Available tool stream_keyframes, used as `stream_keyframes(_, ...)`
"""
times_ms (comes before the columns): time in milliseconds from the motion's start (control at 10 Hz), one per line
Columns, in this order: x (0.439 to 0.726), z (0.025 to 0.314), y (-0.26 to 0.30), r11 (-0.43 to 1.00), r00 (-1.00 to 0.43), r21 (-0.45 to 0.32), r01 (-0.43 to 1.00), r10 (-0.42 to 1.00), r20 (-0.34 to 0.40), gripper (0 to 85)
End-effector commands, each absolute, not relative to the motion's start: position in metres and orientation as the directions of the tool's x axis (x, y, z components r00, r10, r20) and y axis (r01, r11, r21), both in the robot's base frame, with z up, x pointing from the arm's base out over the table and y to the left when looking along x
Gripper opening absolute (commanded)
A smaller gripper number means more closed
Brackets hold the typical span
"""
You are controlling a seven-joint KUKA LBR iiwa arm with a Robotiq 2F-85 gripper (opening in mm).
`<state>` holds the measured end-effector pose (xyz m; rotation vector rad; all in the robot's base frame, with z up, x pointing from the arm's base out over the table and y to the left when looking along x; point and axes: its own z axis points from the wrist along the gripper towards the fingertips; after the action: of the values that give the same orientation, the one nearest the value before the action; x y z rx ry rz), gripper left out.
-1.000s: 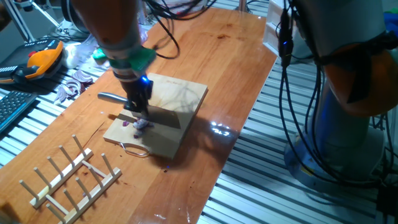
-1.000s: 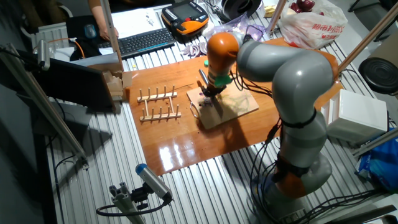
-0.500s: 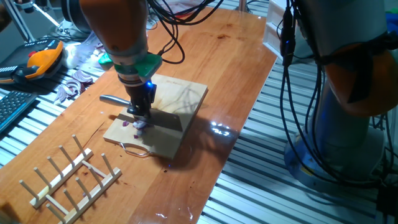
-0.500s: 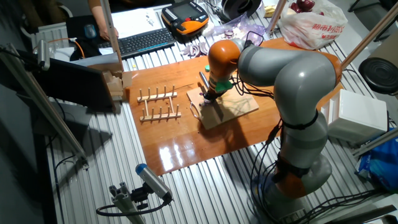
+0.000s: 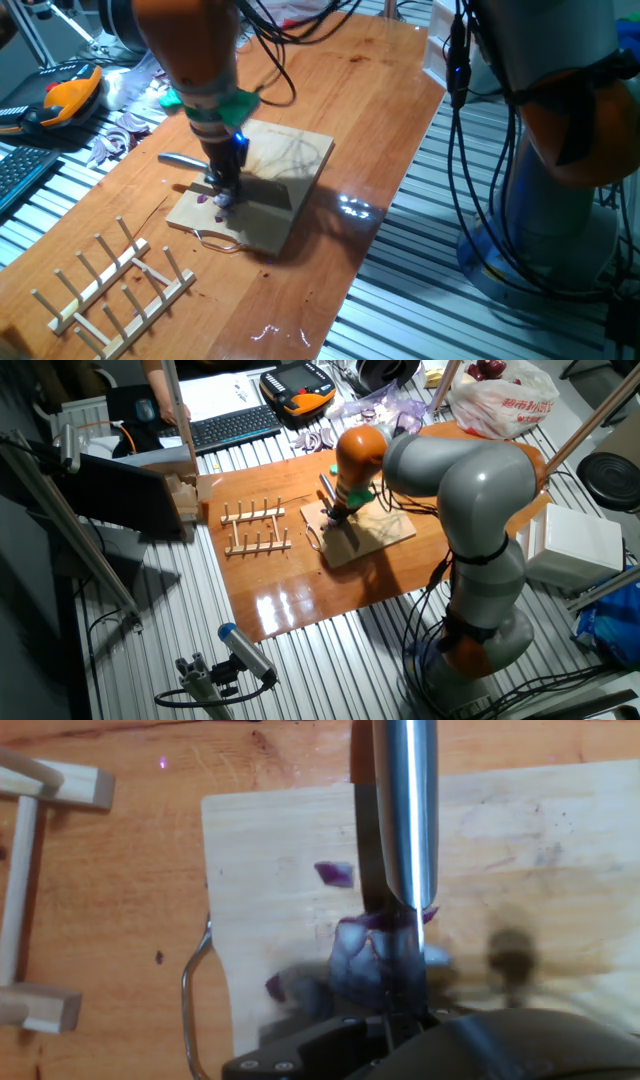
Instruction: Chop the onions
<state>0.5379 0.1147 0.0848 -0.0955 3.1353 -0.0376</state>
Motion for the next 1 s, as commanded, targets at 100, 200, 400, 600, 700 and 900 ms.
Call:
stream_keyframes(100, 0.544, 0.097, 0.107, 0.997, -0.997, -0.030, -0.071, -0.071, -0.008, 0.0)
stream_keyframes(200, 0.544, 0.096, 0.107, 0.997, -0.997, -0.033, -0.071, -0.071, -0.012, 0.0)
stream_keyframes(400, 0.541, 0.091, 0.108, 0.997, -0.997, -0.027, -0.069, -0.070, -0.015, 0.0)
stream_keyframes(600, 0.536, 0.084, 0.110, 0.997, -0.998, -0.024, -0.066, -0.067, -0.022, 0.0)
stream_keyframes(700, 0.534, 0.080, 0.109, 0.998, -0.997, -0.022, -0.066, -0.067, -0.028, 0.0)
stream_keyframes(900, 0.533, 0.069, 0.106, 0.998, -0.997, -0.007, -0.069, -0.070, -0.041, 0.0)
